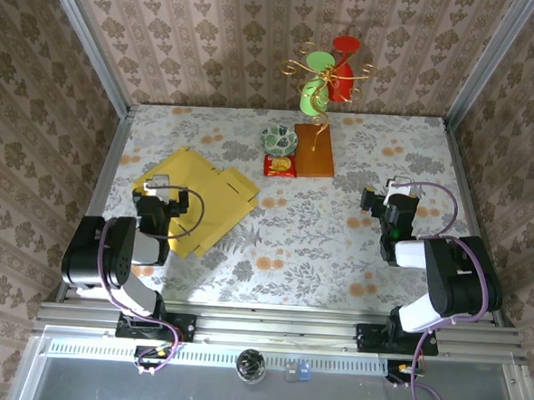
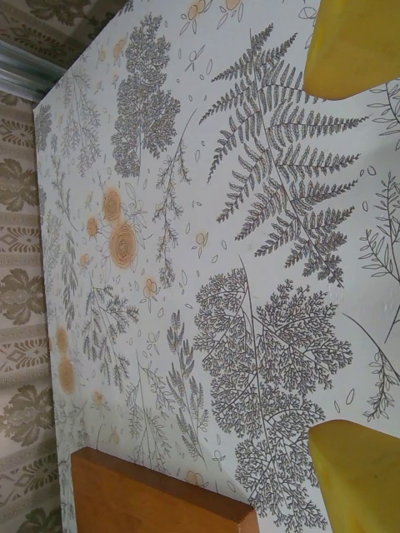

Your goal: Fold the paper box

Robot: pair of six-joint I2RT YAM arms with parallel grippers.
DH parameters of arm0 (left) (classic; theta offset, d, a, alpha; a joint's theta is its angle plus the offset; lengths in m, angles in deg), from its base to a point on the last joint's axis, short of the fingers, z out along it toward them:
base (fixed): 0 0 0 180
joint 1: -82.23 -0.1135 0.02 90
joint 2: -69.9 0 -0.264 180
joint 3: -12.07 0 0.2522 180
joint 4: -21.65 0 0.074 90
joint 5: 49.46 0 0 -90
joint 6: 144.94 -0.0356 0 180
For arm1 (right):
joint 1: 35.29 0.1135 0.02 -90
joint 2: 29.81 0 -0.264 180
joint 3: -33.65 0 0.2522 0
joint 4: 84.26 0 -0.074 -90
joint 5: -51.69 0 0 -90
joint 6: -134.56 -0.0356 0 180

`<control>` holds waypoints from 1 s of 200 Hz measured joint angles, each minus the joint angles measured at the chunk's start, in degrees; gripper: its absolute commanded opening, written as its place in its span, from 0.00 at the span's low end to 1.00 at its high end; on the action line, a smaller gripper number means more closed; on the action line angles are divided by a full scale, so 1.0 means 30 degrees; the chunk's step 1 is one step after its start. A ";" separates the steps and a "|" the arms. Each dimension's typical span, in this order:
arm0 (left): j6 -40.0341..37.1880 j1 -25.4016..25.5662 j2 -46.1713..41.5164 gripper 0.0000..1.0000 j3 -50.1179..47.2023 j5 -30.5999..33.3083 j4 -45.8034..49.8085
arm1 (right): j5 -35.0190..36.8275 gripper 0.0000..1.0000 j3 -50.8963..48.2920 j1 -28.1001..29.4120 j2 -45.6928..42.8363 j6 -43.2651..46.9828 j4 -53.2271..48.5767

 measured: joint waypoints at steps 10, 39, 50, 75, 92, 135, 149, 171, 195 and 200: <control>0.0000 0.0007 0.0000 1.00 0.0080 0.0029 0.0131 | -0.0007 1.00 0.0000 0.0000 0.0000 0.0000 0.0000; 0.0007 0.0109 0.0000 1.00 0.1180 0.0408 0.1515 | -0.0007 1.00 0.0000 0.0000 0.0000 -0.0007 0.0007; 0.0007 0.0124 0.0000 1.00 0.1756 0.0590 0.2157 | -0.0007 1.00 0.0000 0.0000 0.0000 0.0000 0.0007; 0.0007 0.0124 -0.0007 1.00 0.2113 0.0823 0.2681 | -0.0007 1.00 0.0000 0.0000 0.0000 0.0000 0.0000; 0.0007 0.0124 -0.0007 1.00 0.2113 0.0882 0.3031 | -0.0007 1.00 0.0000 0.0000 0.0000 0.0000 0.0000; 0.0007 0.0124 -0.0007 1.00 0.2113 0.0896 0.3563 | -0.0007 1.00 0.0000 0.0000 0.0000 0.0000 0.0007; 0.0007 0.0124 -0.0007 1.00 0.2113 0.0896 0.3555 | -0.0007 1.00 0.0000 0.0000 0.0000 0.0000 0.0007; 0.0007 0.0095 -0.0007 1.00 0.2106 0.0860 0.3526 | -0.0022 1.00 -0.0007 0.0073 -0.0051 0.0087 0.0036; -0.0270 0.0554 -0.0619 1.00 0.1814 0.1224 0.3570 | 0.0634 1.00 -0.0102 0.1406 -0.1311 0.1027 -0.0503; -0.0423 0.0903 -0.0954 1.00 0.1741 0.1559 0.3672 | 0.0882 1.00 -0.0138 0.1872 -0.1843 0.1260 -0.0685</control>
